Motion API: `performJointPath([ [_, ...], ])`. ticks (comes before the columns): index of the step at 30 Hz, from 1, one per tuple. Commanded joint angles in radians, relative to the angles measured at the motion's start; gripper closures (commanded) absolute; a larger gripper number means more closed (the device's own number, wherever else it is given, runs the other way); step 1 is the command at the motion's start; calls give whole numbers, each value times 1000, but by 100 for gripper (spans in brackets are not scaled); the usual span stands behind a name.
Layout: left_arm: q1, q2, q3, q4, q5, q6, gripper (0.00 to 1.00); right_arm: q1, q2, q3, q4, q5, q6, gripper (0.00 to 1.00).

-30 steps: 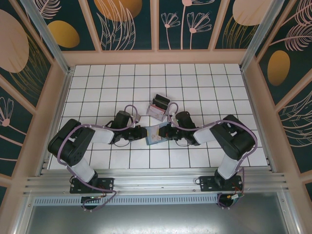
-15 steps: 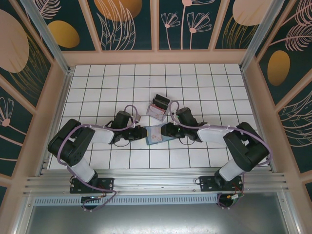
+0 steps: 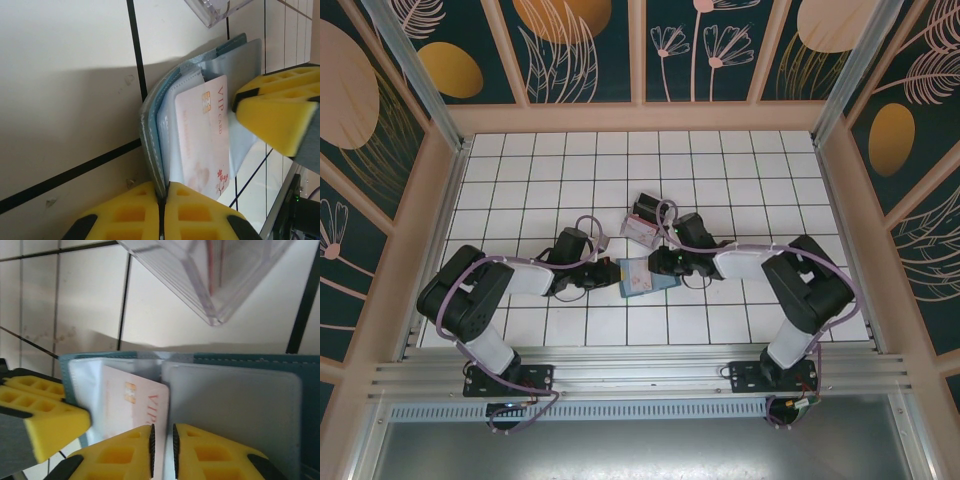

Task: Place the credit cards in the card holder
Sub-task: Insert the credit card into the card slot.

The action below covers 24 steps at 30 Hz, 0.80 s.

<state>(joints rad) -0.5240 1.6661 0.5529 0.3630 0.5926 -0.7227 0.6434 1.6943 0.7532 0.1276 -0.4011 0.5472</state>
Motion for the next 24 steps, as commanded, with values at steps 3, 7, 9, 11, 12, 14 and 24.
performJointPath([
  [3,-2,1,-21,-8,-7,8,91,15,44,46,-48,-2,-30,80],
  [7,-1,11,-16,-3,-2,7,90,27,72,62,-32,-25,-23,80],
  [9,-1,15,-13,1,3,6,89,40,86,82,-31,-31,-23,80],
  [11,-2,12,-11,-2,1,8,88,52,99,101,-31,-39,-21,80],
  [12,-2,11,-10,-4,2,9,86,58,105,107,-26,-46,-20,81],
  [14,-1,10,-8,-5,1,11,83,68,113,115,-15,-59,-13,81],
  [24,-1,10,-4,-10,-5,12,68,91,140,141,23,-132,-11,81],
])
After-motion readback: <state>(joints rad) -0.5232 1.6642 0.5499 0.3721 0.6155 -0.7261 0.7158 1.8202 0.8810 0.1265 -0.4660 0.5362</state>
